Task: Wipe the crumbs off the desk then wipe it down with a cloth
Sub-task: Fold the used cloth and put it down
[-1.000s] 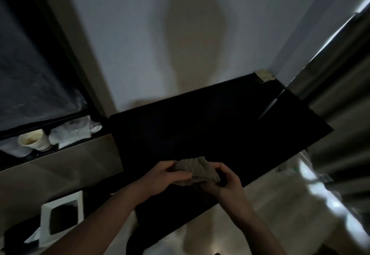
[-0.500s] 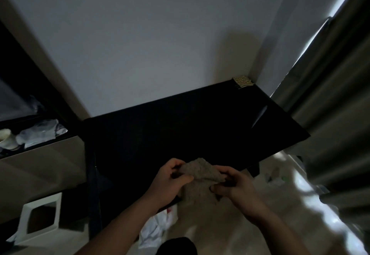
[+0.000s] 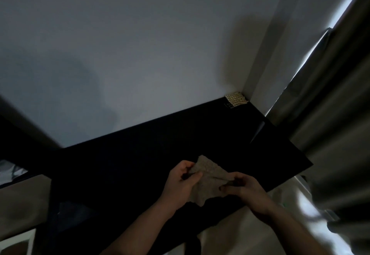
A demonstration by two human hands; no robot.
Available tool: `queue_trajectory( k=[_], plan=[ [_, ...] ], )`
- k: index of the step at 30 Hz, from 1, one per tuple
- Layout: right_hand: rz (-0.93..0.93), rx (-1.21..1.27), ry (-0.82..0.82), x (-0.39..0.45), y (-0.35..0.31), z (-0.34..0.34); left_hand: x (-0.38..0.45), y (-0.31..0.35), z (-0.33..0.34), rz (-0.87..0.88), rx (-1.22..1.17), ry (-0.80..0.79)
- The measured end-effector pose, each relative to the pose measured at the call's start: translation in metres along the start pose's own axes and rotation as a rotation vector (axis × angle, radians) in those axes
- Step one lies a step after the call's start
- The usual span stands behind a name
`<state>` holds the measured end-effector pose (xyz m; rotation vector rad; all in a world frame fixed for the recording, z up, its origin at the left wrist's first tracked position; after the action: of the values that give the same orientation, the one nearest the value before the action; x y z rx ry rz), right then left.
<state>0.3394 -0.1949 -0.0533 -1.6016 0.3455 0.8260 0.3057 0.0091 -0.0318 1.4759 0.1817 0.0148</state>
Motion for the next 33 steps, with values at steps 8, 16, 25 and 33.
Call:
queue_trajectory(
  k=[8,16,25,33],
  plan=[
    [-0.043,0.154,0.083,0.070,-0.059,-0.066,0.100,-0.005,0.031,-0.016,0.073,0.060],
    [-0.017,0.073,0.149,0.158,-0.089,-0.145,0.193,-0.053,0.084,-0.064,0.098,0.120],
    [0.046,-0.246,0.189,0.299,-0.110,-0.270,0.306,-0.146,0.177,-0.264,0.251,0.172],
    [-0.027,-0.417,0.244,0.412,-0.187,-0.357,0.428,-0.153,0.245,-0.330,0.287,0.208]
  ],
)
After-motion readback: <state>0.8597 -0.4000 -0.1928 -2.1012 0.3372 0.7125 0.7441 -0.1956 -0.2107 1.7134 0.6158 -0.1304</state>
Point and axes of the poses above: each hand's wrist, its own x-axis towards the middle knuckle, its own z-axis out of the palm, y = z × x, the point moved 10 cm from there along x, towards the middle knuckle, and after that the axes turned 14 degrees about z, right-handed, at the moved point
